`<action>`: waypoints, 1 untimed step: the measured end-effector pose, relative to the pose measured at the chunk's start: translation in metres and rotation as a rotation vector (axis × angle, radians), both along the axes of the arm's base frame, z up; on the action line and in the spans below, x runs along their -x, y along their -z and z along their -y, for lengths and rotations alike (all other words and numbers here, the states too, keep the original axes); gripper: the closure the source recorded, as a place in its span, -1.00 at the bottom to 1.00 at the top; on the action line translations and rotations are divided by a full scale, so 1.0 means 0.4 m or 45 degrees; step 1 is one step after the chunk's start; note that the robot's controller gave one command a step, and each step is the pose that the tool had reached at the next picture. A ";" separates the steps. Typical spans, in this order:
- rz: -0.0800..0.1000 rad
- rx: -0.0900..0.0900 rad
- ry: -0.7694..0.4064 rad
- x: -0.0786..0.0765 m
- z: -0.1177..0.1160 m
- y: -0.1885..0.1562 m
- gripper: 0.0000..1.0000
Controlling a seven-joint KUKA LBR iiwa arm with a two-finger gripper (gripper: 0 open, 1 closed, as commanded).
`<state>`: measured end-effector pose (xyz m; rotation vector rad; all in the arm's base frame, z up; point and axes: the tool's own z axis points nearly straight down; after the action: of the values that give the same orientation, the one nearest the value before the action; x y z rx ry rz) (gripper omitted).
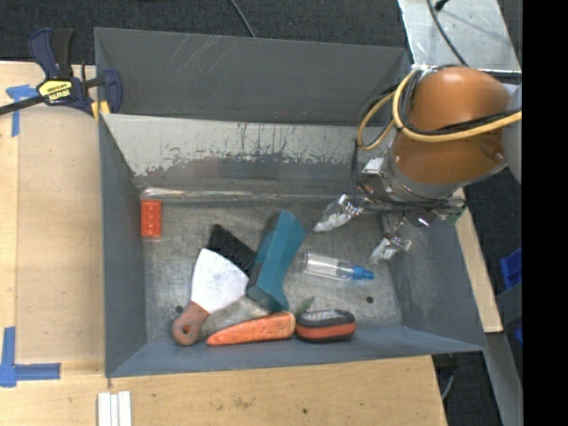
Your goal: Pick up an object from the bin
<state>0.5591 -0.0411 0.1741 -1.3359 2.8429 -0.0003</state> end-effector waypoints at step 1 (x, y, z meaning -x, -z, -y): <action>-0.002 0.002 0.001 -0.001 0.002 0.003 -1.00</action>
Offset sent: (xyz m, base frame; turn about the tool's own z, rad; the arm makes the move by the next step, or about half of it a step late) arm 0.0586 0.0532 0.0318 -0.0567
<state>0.5595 -0.0418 0.1730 -1.3351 2.8454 -0.0014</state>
